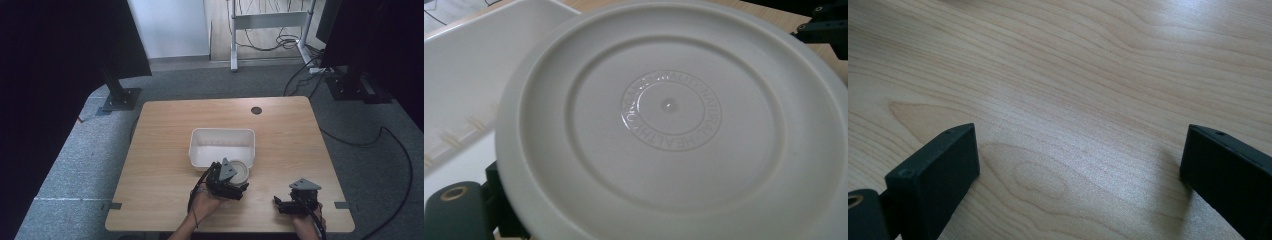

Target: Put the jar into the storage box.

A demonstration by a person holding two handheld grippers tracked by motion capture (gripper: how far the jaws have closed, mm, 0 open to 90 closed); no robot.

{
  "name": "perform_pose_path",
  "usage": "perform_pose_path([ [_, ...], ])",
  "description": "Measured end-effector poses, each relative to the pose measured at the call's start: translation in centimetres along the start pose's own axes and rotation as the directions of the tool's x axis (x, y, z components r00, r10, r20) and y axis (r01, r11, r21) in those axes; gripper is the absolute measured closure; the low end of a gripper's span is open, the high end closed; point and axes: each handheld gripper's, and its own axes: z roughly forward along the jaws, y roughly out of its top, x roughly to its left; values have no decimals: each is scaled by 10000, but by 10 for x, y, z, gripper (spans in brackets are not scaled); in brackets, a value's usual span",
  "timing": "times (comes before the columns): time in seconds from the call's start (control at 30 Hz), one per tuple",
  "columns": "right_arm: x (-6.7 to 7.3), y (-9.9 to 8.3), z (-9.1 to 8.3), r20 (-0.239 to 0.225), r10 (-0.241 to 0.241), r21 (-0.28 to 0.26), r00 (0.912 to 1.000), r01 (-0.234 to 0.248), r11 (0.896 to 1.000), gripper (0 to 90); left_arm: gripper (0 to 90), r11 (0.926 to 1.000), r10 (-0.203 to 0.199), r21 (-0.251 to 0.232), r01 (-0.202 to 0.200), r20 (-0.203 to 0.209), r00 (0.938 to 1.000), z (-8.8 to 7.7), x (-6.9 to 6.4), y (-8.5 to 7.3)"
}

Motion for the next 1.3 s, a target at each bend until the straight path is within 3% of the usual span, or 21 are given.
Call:
perform_pose_path([
  [1.07, 0, 0, 0, -1, 0, 1, 10000, 0, 10000, 19, 105, 9997, 21, -242, -41, -816, 9967, 6, 28, 19],
  [1.3, 0, 0, 0, -2, -1, 2, 10000, 1, 10000, 19, 105, 9992, -166, -388, 128, -990, 9949, 12, 36, 22],
])
